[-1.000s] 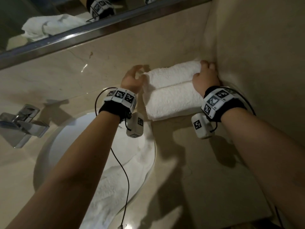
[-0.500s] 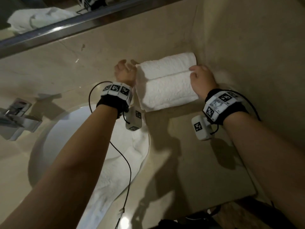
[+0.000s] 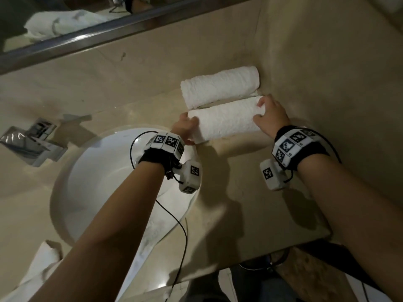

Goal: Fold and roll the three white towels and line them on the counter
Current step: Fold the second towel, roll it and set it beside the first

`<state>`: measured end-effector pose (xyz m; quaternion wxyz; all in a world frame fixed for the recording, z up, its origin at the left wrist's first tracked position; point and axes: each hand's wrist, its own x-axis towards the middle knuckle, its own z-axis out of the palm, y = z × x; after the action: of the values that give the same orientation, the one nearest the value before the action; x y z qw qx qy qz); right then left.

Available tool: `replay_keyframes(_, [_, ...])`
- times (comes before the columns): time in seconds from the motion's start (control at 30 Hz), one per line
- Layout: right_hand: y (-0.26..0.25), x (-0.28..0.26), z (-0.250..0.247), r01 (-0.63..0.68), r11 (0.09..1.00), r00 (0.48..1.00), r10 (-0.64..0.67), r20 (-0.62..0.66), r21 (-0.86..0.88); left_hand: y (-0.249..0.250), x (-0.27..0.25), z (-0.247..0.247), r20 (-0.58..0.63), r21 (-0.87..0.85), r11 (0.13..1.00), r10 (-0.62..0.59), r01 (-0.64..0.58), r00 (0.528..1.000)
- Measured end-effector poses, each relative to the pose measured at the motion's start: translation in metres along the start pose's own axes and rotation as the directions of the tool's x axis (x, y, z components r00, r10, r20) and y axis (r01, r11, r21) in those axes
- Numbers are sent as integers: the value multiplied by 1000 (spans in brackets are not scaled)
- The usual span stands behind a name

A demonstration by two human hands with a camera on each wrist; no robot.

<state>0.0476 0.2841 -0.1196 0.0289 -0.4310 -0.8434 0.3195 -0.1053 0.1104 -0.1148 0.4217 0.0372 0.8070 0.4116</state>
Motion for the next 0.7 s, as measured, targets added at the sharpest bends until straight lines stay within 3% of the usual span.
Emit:
replay_keyframes(0.17, [0, 1, -4, -9, 1000, 1000, 9, 2, 29, 0, -2, 2, 19, -144, 989, 34, -31, 999])
replay_keyframes(0.37, [-1, -9, 2, -33, 999, 998, 31, -51, -36, 12, -10, 11, -27, -87, 996, -19, 16, 999])
replay_keyframes(0.57, [-19, -17, -13, -26, 997, 978, 41, -205, 74, 7, -18, -4, -9, -204, 976, -83, 80, 996])
replay_keyframes(0.7, [-15, -25, -14, 3, 993, 997, 7, -81, 117, 3, -32, 5, 128, -310, 946, -59, 96, 990])
